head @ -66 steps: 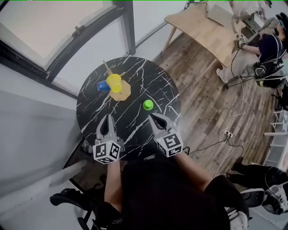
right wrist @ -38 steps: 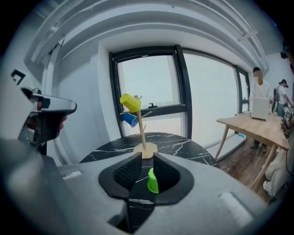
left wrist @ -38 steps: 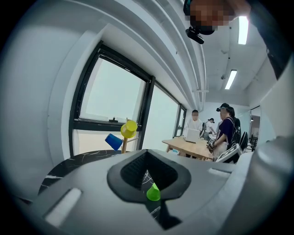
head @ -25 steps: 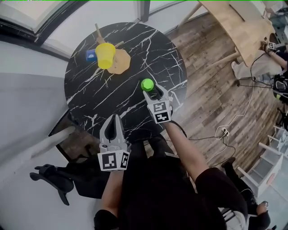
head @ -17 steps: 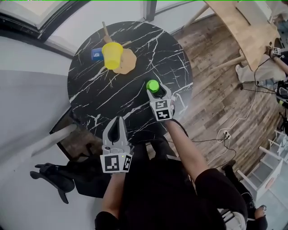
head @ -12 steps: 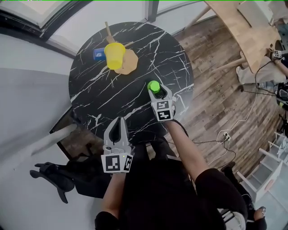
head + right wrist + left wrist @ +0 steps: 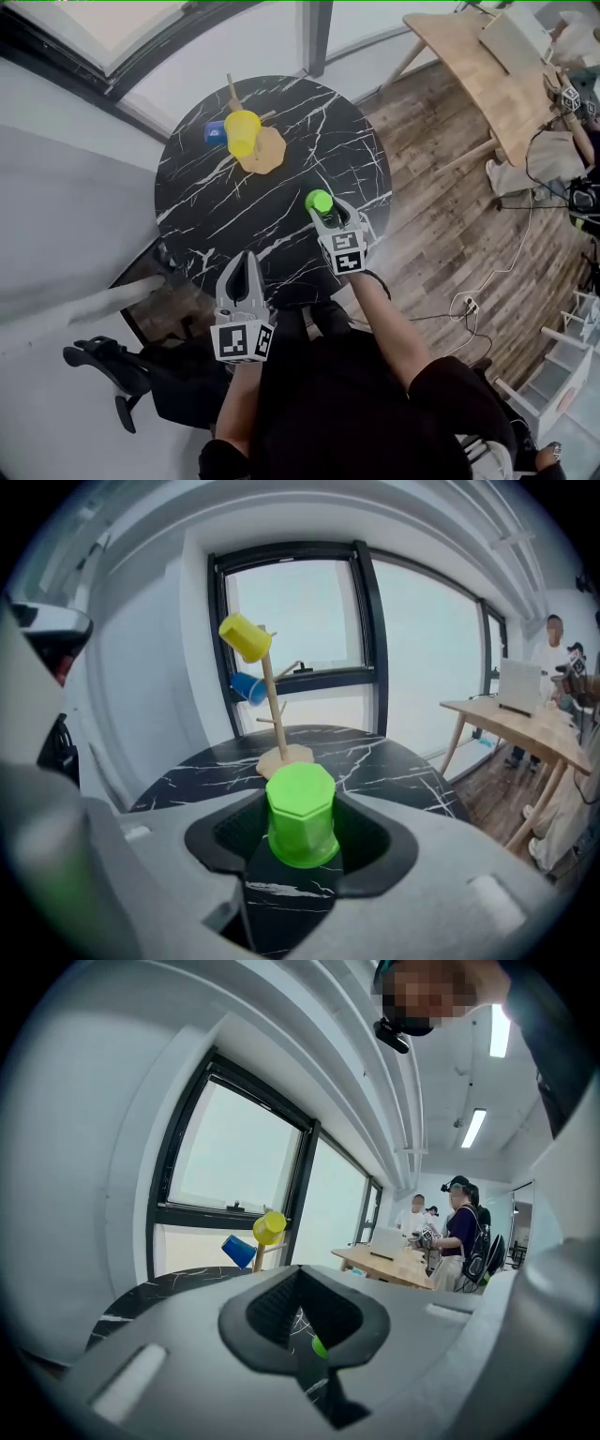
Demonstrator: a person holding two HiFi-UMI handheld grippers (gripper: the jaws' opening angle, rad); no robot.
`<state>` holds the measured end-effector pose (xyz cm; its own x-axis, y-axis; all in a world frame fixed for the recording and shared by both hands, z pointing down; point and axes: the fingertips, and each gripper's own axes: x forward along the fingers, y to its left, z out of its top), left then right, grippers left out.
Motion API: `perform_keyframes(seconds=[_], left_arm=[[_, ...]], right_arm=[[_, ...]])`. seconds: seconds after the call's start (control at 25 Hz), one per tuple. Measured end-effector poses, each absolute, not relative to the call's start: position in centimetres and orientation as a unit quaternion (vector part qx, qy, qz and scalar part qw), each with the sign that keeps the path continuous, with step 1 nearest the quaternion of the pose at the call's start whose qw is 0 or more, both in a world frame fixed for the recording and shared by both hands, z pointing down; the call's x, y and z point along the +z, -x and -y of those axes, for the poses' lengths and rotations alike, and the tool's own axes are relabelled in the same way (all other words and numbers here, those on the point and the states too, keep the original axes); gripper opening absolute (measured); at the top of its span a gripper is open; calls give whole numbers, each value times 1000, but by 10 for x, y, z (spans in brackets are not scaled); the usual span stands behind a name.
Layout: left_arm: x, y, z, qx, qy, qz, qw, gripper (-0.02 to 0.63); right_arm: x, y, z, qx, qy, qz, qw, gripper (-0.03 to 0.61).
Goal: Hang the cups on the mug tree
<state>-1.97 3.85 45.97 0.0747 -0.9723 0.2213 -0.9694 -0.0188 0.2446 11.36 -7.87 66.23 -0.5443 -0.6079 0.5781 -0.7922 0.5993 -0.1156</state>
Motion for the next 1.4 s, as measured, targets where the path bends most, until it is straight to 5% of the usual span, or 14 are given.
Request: perform_keyframes(seconds=[1.4], left_arm=[[388, 48, -24, -27, -724, 677, 129, 0]], right_arm=[[462, -92, 129, 153, -424, 888, 94, 217]])
